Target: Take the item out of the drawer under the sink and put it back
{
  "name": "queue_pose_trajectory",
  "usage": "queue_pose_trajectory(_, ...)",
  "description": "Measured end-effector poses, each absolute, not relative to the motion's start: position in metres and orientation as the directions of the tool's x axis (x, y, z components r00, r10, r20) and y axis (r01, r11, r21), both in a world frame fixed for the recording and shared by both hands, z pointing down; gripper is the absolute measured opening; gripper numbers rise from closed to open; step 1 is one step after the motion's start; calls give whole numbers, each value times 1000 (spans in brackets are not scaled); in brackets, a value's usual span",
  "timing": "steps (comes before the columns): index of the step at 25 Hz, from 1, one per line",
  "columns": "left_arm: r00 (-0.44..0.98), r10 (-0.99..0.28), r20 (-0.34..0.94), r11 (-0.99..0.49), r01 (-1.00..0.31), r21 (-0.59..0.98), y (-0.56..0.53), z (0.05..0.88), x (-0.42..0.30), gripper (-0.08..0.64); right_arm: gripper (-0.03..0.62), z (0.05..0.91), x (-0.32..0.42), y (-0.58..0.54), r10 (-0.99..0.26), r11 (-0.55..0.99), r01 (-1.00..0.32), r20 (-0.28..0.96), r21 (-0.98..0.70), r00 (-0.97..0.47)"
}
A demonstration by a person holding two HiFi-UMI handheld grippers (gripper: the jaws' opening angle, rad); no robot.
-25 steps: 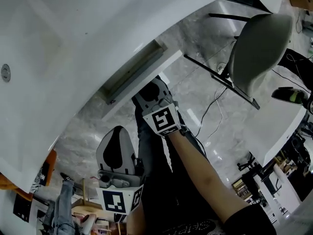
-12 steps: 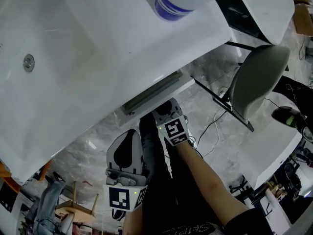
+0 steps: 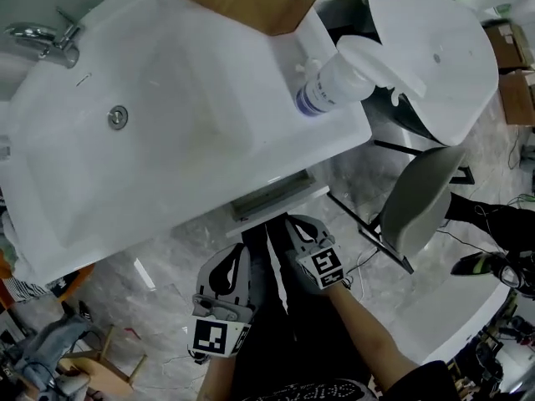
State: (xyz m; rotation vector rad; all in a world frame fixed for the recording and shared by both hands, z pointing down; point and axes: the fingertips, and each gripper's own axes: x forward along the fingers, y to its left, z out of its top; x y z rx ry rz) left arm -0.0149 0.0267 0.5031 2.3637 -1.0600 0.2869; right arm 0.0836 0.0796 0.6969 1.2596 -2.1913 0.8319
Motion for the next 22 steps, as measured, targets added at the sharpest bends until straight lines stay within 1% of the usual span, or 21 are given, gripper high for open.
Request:
queue_pose_trajectory(3,651,-656,383,-541,-759,363,23,485,-16,4,18,657,86,73,-608,441,-858,615,-264,-502)
queue_pose_trajectory(11,626,-712,319,-544,-779,313,22,433,-17,4,18,556,93,45,-711,470,-851,470,-235,-523)
queue_pose_trajectory(16,607,-746,274,-540,-792,286,20,410,-23,5,18,518,97,37,-739,486,-847,418,-214,-529)
queue_pose_trajectory(21,611,-771,180,-567,-787,244,14,386,-25,5,18,484,102,24,-778,494,-844,327,-207,-536)
queue_pose_trajectory(22,618,-766,177,-576,-782,239,18,384,-25,4,18,477,104,26,-784,490,-846,317,-211,-534)
